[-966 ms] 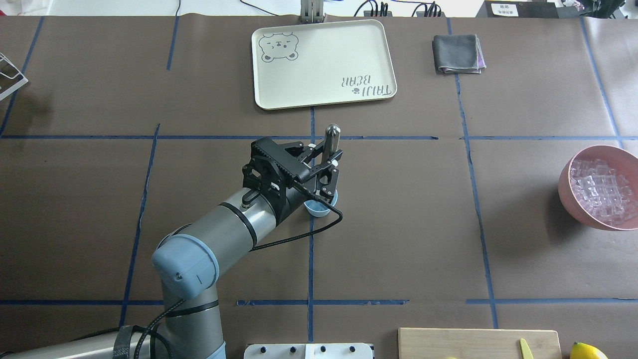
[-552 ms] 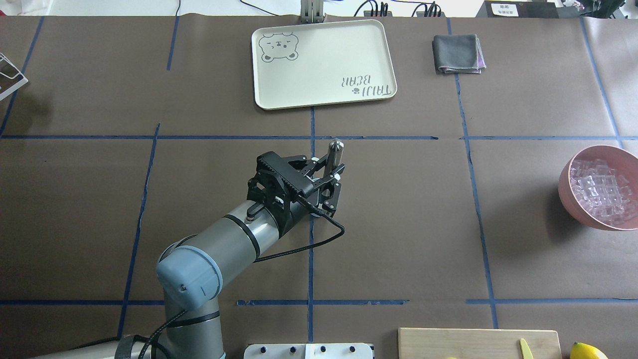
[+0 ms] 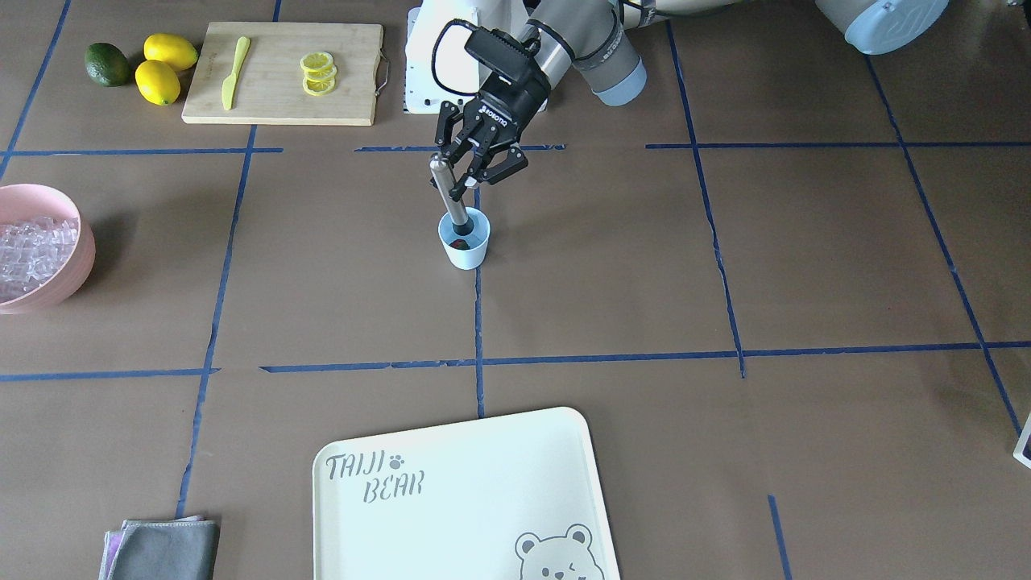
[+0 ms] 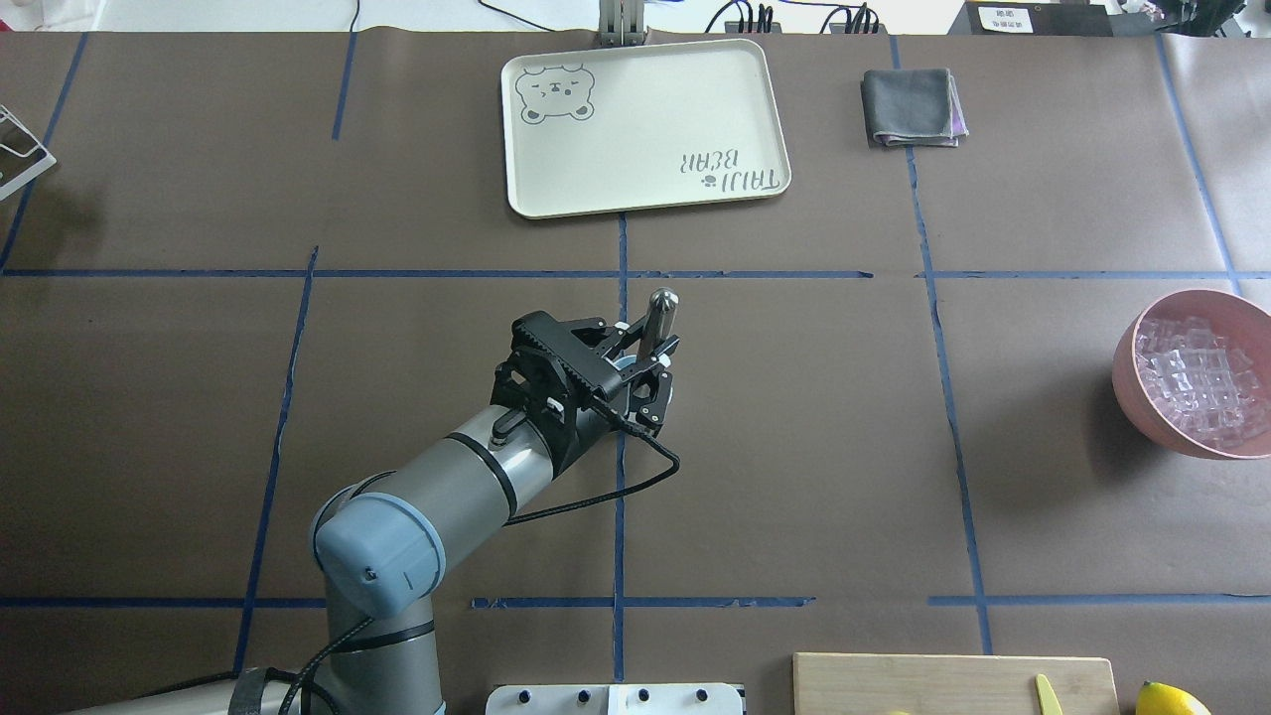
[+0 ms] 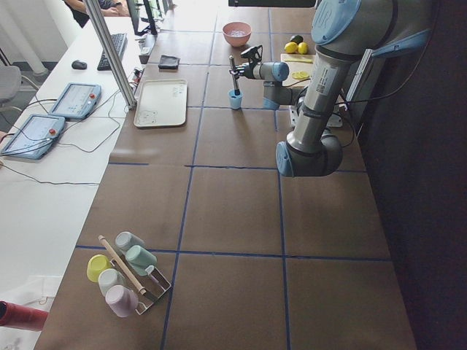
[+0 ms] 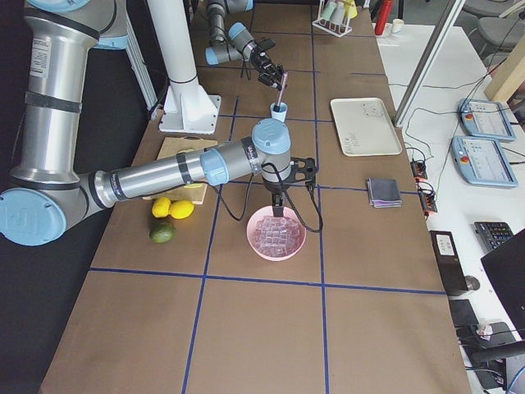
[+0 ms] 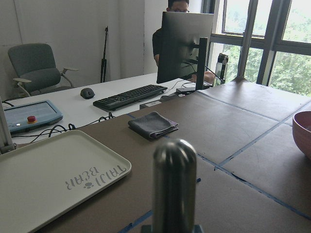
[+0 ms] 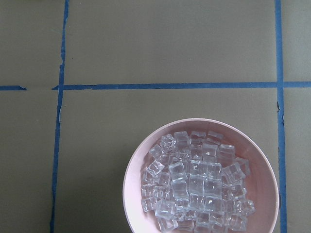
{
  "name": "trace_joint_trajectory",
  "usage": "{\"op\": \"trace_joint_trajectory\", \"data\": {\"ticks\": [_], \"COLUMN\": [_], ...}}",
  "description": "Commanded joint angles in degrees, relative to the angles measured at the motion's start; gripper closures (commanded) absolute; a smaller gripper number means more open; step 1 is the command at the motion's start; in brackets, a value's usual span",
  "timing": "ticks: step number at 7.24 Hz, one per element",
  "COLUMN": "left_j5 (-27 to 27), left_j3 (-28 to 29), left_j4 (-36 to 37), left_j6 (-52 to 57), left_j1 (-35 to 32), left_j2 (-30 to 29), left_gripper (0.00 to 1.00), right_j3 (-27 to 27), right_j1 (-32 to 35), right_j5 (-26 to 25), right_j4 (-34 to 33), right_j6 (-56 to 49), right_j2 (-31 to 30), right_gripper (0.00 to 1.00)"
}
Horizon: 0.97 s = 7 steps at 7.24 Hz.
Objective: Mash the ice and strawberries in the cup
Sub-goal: 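Lower the metal rod into the blue cup and press down on the contents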
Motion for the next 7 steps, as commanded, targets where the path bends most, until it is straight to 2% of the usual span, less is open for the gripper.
{"op": "trace_joint_trajectory", "data": {"ticks": [1, 5, 7], "left_j5": [0.0, -0.1, -0.1], "left_j3": [0.0, -0.2, -5.1], "left_j4": [0.0, 0.0, 0.9], "left_j6": [0.0, 0.0, -0.1], "left_j1": [0.1, 0.1, -0.2], "left_j2": [0.5, 0.2, -1.7], "left_gripper": [1.00, 1.00, 1.00], "right_j3": [0.0, 0.0, 0.0], "right_j1": [0.0, 0.0, 0.0], "right_j5": [0.0, 0.0, 0.0], "right_j4": [0.0, 0.0, 0.0], "right_j6": [0.0, 0.0, 0.0], "right_j2": [0.0, 0.0, -0.1], "right_gripper": [0.00, 0.00, 0.00]}}
